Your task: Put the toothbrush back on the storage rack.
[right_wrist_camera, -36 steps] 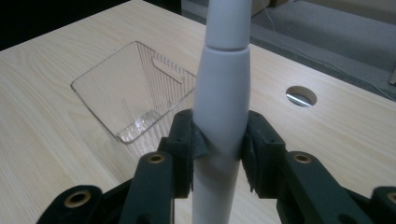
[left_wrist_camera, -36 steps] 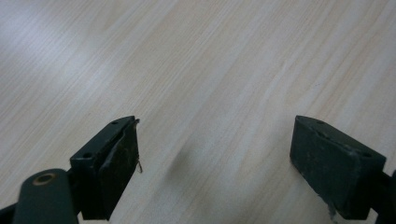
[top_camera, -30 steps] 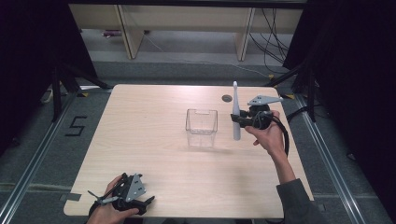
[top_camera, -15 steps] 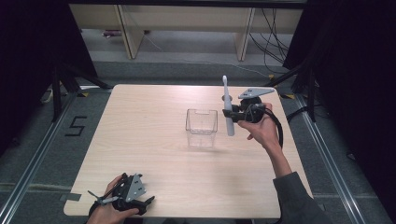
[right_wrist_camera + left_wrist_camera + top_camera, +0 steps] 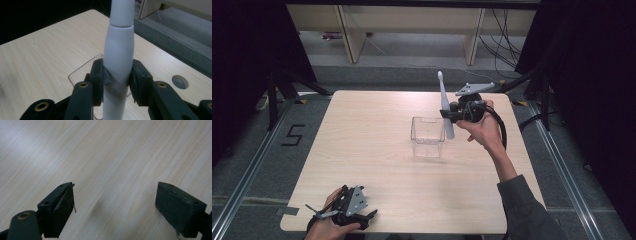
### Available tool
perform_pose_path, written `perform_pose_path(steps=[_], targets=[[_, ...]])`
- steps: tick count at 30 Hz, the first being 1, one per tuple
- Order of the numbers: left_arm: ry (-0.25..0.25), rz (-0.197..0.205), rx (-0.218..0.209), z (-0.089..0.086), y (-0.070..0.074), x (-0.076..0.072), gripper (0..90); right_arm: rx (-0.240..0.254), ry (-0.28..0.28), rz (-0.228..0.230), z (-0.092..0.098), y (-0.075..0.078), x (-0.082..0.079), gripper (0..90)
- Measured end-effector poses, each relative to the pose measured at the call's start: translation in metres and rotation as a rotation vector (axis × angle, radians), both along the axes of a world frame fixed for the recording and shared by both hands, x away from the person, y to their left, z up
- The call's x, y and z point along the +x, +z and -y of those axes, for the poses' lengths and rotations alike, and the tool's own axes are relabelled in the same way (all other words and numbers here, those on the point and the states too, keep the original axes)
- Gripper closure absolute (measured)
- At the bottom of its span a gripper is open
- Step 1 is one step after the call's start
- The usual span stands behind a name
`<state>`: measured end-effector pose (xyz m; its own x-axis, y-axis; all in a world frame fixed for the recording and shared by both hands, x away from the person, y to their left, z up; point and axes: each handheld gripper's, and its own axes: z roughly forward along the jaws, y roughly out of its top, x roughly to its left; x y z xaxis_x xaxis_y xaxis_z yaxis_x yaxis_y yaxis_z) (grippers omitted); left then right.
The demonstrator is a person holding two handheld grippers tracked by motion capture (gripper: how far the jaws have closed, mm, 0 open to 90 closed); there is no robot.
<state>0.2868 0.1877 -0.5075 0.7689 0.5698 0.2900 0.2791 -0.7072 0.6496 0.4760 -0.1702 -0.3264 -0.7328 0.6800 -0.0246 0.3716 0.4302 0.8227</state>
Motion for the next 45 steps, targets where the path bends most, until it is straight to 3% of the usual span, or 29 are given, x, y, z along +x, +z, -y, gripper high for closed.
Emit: perform_pose_path(steps=[2, 4, 5, 6, 7, 8, 9, 13, 16, 19, 20, 26, 29, 30, 31, 32, 33, 34, 37, 45], targets=[[-0.007, -0.009, 0.0, 0.0, 0.0, 0.0, 15.1, 0.004, -0.003, -0.026, -0.004, 0.002, -0.001, 67.1], [-0.006, -0.009, -0.001, 0.0, 0.0, 0.0, 15.0, -0.009, 0.013, -0.007, -0.008, 0.002, 0.002, 67.1], [-0.005, -0.009, -0.001, 0.0, 0.0, 0.0, 15.1, 0.011, 0.002, -0.023, -0.012, 0.001, 0.002, 67.1], [-0.005, -0.009, -0.001, -0.001, 0.0, 0.0, 15.1, -0.012, 0.016, -0.008, -0.013, 0.001, 0.004, 67.1], [-0.006, -0.009, -0.001, -0.001, 0.0, 0.0, 15.1, -0.005, 0.014, -0.023, -0.015, 0.001, 0.004, 67.1], [-0.006, -0.009, -0.001, -0.001, 0.0, 0.0, 15.1, -0.005, 0.018, -0.001, -0.018, -0.001, 0.007, 67.1], [-0.006, -0.009, -0.002, -0.001, 0.0, 0.0, 15.0, -0.006, 0.022, -0.027, -0.021, -0.001, 0.007, 67.1], [-0.006, -0.005, 0.002, -0.001, 0.001, 0.0, 15.1, -0.012, 0.03, -0.013, -0.029, -0.002, 0.013, 67.1], [-0.006, -0.005, 0.002, -0.001, 0.001, 0.0, 15.0, -0.018, 0.034, -0.034, -0.034, -0.003, 0.015, 67.1], [-0.007, -0.007, -0.001, -0.001, 0.001, 0.0, 15.1, -0.021, 0.038, -0.032, -0.04, -0.007, 0.02, 67.1], [-0.008, -0.007, -0.002, -0.001, 0.001, 0.0, 15.0, -0.027, 0.031, -0.057, -0.041, -0.007, 0.019, 67.1], [-0.005, -0.006, -0.003, -0.001, 0.001, 0.0, 15.0, -0.044, 0.022, -0.047, -0.048, -0.019, 0.027, 67.1], [-0.009, -0.007, -0.004, -0.001, 0.001, 0.0, 15.1, -0.067, 0.021, -0.088, -0.05, -0.023, 0.03, 67.1], [-0.008, -0.007, -0.004, -0.001, 0.001, 0.0, 15.1, -0.081, 0.045, -0.057, -0.051, -0.026, 0.033, 67.1], [-0.009, -0.008, -0.003, -0.001, 0.001, 0.0, 15.1, -0.072, 0.016, -0.094, -0.052, -0.027, 0.031, 67.1], [-0.009, -0.008, -0.003, -0.001, 0.001, 0.0, 15.1, -0.075, 0.022, -0.065, -0.053, -0.031, 0.034, 67.1], [0.001, -0.012, -0.009, 0.0, 0.0, 0.0, 15.0, -0.064, 0.005, -0.087, -0.055, -0.033, 0.032, 67.1], [0.001, -0.007, -0.001, 0.0, 0.0, 0.0, 15.1, -0.088, 0.027, -0.092, -0.054, -0.035, 0.035, 67.1], [0.001, -0.016, -0.007, 0.0, 0.001, -0.001, 15.0, -0.096, 0.018, -0.082, -0.056, -0.039, 0.037, 67.1], [0.003, -0.008, -0.007, 0.0, 0.0, -0.001, 15.1, -0.116, 0.022, -0.112, -0.06, -0.044, 0.04, 67.1]])
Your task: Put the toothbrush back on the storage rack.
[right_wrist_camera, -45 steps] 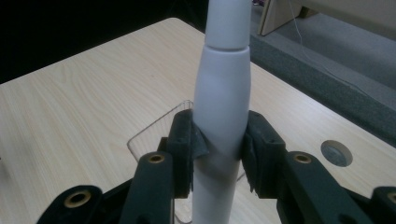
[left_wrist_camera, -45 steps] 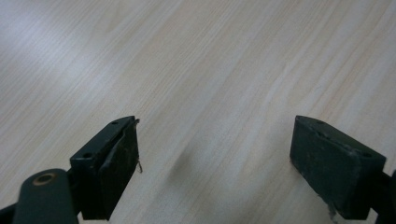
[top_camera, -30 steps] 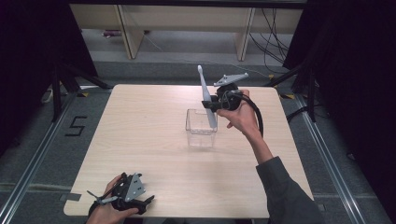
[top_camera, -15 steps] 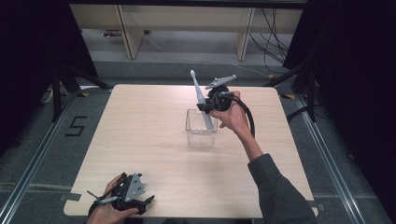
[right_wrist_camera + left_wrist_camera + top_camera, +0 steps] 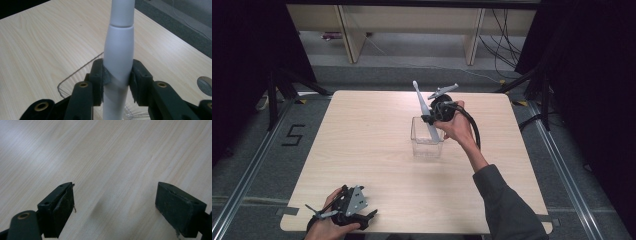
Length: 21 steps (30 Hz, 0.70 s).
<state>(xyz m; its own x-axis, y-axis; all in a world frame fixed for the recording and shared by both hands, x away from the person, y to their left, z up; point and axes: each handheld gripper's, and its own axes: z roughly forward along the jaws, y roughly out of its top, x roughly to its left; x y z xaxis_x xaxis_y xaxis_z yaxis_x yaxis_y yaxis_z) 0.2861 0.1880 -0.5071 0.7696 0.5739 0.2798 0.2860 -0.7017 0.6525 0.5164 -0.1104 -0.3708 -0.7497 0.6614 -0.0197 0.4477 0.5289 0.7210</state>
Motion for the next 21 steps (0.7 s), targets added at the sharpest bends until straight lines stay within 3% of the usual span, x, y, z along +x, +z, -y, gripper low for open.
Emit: perform_pose_path(steps=[3, 4, 8, 12, 14, 18, 19, 20, 21], targets=[[-0.009, 0.001, -0.004, 0.0, 0.0, 0.0, 15.1, 0.003, -0.007, 0.0, -0.002, -0.005, 0.001, 67.1], [0.001, -0.004, -0.004, 0.0, 0.0, 0.0, 15.0, -0.017, 0.009, 0.004, -0.001, -0.006, 0.002, 67.1], [-0.011, -0.003, -0.001, -0.001, 0.001, 0.0, 15.0, -0.022, -0.027, -0.04, -0.004, -0.012, 0.001, 67.1], [-0.014, 0.002, 0.007, -0.001, 0.001, 0.001, 15.0, -0.026, -0.039, -0.054, -0.004, -0.016, 0.002, 67.1], [-0.012, -0.012, 0.007, -0.001, 0.001, 0.001, 15.1, -0.035, -0.032, -0.06, -0.005, -0.017, 0.002, 67.1], [0.0, -0.001, -0.003, 0.0, 0.0, 0.0, 15.1, -0.05, -0.018, -0.069, -0.006, -0.02, 0.003, 67.1], [-0.007, 0.008, 0.007, 0.0, 0.001, 0.001, 15.0, -0.062, -0.012, -0.044, -0.007, -0.023, 0.004, 67.1], [-0.006, 0.009, 0.007, 0.0, 0.001, 0.001, 15.0, -0.063, -0.006, -0.065, -0.007, -0.022, 0.004, 67.0], [-0.007, 0.008, 0.006, 0.0, 0.001, 0.0, 15.1, -0.063, -0.001, -0.047, -0.008, -0.025, 0.005, 67.1]])
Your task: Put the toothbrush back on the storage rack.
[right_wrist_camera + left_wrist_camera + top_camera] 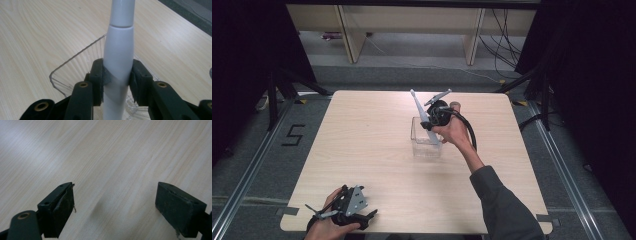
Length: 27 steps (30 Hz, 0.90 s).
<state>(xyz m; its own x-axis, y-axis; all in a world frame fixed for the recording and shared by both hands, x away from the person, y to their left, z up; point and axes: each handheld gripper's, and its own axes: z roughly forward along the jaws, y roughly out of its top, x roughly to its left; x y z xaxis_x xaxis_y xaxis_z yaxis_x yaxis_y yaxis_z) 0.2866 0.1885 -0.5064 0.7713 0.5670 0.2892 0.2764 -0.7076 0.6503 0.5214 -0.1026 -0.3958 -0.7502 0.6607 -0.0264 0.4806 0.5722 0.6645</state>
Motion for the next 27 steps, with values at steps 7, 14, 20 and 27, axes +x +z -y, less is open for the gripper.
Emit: perform_pose_path(steps=[7, 14, 20, 27], targets=[[0.001, 0.001, -0.001, 0.0, 0.0, 0.0, 15.0, -0.043, -0.025, -0.09, -0.005, -0.005, -0.001, 67.1], [0.001, 0.001, -0.001, 0.0, 0.0, 0.0, 15.1, -0.085, 0.029, -0.084, -0.008, -0.013, 0.003, 67.1], [0.003, 0.002, -0.002, 0.0, 0.0, 0.0, 15.1, -0.104, -0.021, -0.154, -0.012, -0.018, 0.003, 67.0], [0.0, 0.002, 0.001, 0.0, 0.0, 0.0, 15.1, -0.108, 0.043, -0.112, -0.014, -0.022, 0.011, 66.9]])
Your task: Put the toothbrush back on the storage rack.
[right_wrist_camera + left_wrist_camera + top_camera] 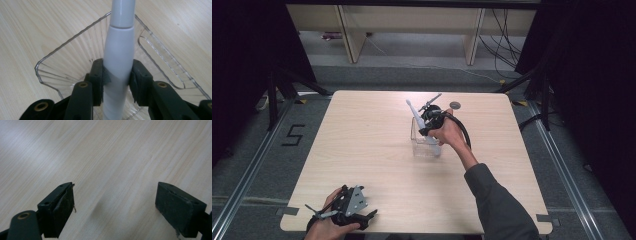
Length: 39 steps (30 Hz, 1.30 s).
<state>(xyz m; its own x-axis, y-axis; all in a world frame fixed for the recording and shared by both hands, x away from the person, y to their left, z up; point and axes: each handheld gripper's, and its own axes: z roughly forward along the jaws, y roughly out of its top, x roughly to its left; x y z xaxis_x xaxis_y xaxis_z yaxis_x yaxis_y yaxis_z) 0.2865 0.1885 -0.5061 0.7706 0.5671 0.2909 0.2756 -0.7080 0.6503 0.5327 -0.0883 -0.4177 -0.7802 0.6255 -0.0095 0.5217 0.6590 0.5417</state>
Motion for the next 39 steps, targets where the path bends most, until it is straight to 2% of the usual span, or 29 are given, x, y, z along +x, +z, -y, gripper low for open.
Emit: perform_pose_path(steps=[3, 4, 5, 6, 7, 14, 15, 16, 17, 18, 19, 20, 21, 23, 24, 25, 27, 28, 29, 30, 31, 32, 33, 35, 36, 37, 39], targets=[[0.003, 0.0, -0.002, 0.0, 0.0, 0.0, 15.1, 0.001, -0.015, -0.026, -0.003, -0.001, -0.001, 66.8], [0.003, 0.0, -0.002, 0.0, 0.0, 0.0, 15.0, -0.01, -0.006, -0.004, -0.003, -0.002, 0.001, 66.7], [0.003, -0.001, -0.003, 0.0, 0.0, 0.0, 15.0, -0.01, 0.0, -0.006, -0.003, -0.002, 0.002, 66.7], [0.003, 0.0, -0.002, 0.0, 0.0, 0.0, 15.1, -0.005, -0.027, -0.029, -0.004, -0.002, 0.001, 66.6], [0.003, 0.0, -0.002, 0.0, 0.0, 0.0, 15.0, -0.007, -0.02, -0.017, -0.004, -0.002, 0.002, 66.6], [0.002, 0.0, -0.002, 0.0, 0.0, 0.0, 15.0, -0.015, -0.028, -0.02, -0.004, -0.003, 0.003, 64.5], [0.002, 0.0, -0.001, 0.0, 0.0, 0.0, 15.1, -0.017, -0.062, -0.05, -0.004, -0.001, 0.0, 63.7], [0.001, 0.0, -0.001, 0.0, 0.0, 0.0, 15.1, -0.009, -0.061, -0.058, -0.004, 0.0, -0.001, 62.6], [0.0, 0.001, 0.001, 0.0, 0.0, 0.0, 15.1, -0.009, -0.058, -0.043, -0.003, 0.001, -0.001, 60.9], [-0.001, 0.001, 0.001, 0.0, 0.0, 0.0, 15.0, -0.004, -0.07, -0.049, -0.003, 0.002, -0.003, 60.4], [-0.001, 0.001, 0.001, 0.0, 0.0, 0.0, 15.1, -0.008, -0.047, -0.03, -0.002, 0.004, -0.003, 59.2], [0.0, 0.0, 0.0, 0.0, 0.0, 0.0, 15.1, 0.001, -0.061, -0.041, -0.003, 0.005, -0.005, 58.1], [-0.001, -0.001, 0.0, 0.0, 0.0, 0.0, 15.0, 0.005, -0.065, -0.027, -0.002, 0.008, -0.006, 56.9], [-0.003, -0.001, 0.002, 0.0, 0.0, 0.0, 15.1, 0.023, -0.029, 0.009, 0.0, 0.01, -0.006, 54.7], [-0.002, 0.0, 0.001, 0.0, 0.0, 0.0, 15.0, 0.014, -0.053, -0.004, 0.0, 0.012, -0.009, 53.2], [-0.001, 0.0, 0.002, 0.0, 0.0, 0.0, 15.0, 0.028, -0.062, -0.02, 0.0, 0.014, -0.011, 51.6], [0.0, -0.001, 0.001, 0.0, 0.0, 0.0, 15.1, 0.045, -0.024, 0.033, 0.003, 0.016, -0.011, 50.8], [-0.002, -0.003, 0.003, 0.0, 0.0, 0.0, 15.1, 0.058, -0.015, 0.035, 0.004, 0.017, -0.012, 50.3], [0.007, -0.012, -0.01, 0.0, -0.001, 0.0, 15.0, 0.06, -0.039, 0.021, 0.005, 0.018, -0.014, 49.7], [0.004, -0.007, -0.004, 0.0, -0.001, 0.0, 15.1, 0.08, -0.022, 0.046, 0.006, 0.018, -0.015, 48.9], [0.0, -0.002, 0.001, 0.0, 0.0, 0.0, 15.1, 0.078, -0.014, 0.048, 0.007, 0.018, -0.015, 48.2], [0.007, -0.013, -0.009, 0.0, -0.001, 0.0, 15.0, 0.071, -0.052, 0.023, 0.007, 0.02, -0.019, 48.1], [0.006, -0.009, -0.003, 0.0, -0.001, 0.0, 15.1, 0.078, -0.045, 0.026, 0.008, 0.02, -0.019, 48.0], [0.006, -0.002, 0.001, 0.0, -0.001, 0.0, 15.1, 0.083, 0.014, 0.074, 0.011, 0.019, -0.017, 46.6], [0.004, 0.001, 0.002, 0.0, -0.001, 0.0, 15.1, 0.103, -0.02, 0.043, 0.011, 0.02, -0.02, 46.1], [0.0, -0.003, 0.0, 0.0, -0.001, 0.0, 15.0, 0.099, 0.008, 0.084, 0.013, 0.02, -0.018, 45.8], [0.004, 0.002, 0.005, 0.0, -0.001, 0.001, 15.0, 0.104, -0.001, 0.07, 0.014, 0.021, -0.02, 44.9]])
